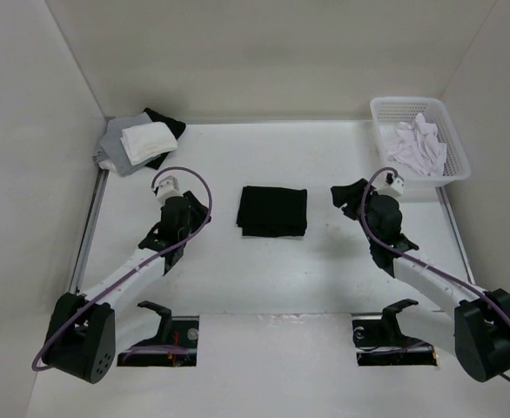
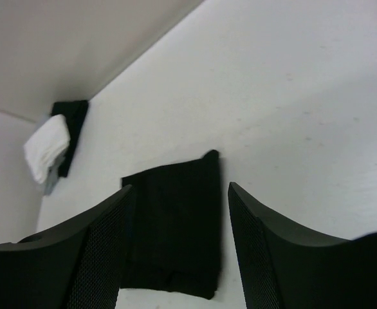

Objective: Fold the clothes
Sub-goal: Fold the tank top

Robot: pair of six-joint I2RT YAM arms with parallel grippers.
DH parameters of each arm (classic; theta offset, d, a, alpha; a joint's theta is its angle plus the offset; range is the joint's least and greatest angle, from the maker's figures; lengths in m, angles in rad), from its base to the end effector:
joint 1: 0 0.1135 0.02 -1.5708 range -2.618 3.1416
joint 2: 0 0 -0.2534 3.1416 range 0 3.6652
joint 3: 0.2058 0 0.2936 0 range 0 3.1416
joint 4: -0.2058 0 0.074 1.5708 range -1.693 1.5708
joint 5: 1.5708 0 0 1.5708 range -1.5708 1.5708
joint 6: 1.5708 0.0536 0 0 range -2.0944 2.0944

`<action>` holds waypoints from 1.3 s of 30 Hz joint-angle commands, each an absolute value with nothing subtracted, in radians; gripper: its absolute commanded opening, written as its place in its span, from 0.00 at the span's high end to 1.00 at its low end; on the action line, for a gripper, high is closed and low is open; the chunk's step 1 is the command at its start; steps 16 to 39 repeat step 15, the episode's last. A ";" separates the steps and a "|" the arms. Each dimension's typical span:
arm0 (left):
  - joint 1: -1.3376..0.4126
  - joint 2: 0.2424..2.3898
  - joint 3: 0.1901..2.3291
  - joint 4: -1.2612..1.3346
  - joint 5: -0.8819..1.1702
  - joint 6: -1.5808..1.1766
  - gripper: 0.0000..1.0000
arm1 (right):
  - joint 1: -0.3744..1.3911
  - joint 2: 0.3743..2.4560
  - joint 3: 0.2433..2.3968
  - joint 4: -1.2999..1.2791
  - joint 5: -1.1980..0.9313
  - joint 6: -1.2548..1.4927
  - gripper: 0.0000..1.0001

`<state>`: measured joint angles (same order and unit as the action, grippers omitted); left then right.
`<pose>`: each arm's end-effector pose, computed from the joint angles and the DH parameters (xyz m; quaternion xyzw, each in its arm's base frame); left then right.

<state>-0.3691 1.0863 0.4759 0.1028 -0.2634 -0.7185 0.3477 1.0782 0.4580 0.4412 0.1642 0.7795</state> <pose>0.2678 -0.0886 0.1610 -0.2141 0.8300 -0.1631 0.4886 0.2792 0.0919 0.1960 0.2152 0.7359 0.2881 0.5737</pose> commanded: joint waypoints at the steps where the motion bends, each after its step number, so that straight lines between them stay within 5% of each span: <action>1: -0.328 1.055 0.503 0.067 -0.278 -0.699 0.57 | 0.328 1.069 0.431 0.492 0.305 0.736 0.35; 39: -0.321 1.149 0.528 0.118 -0.281 -0.681 0.56 | 0.309 1.131 0.440 0.503 0.270 0.752 0.35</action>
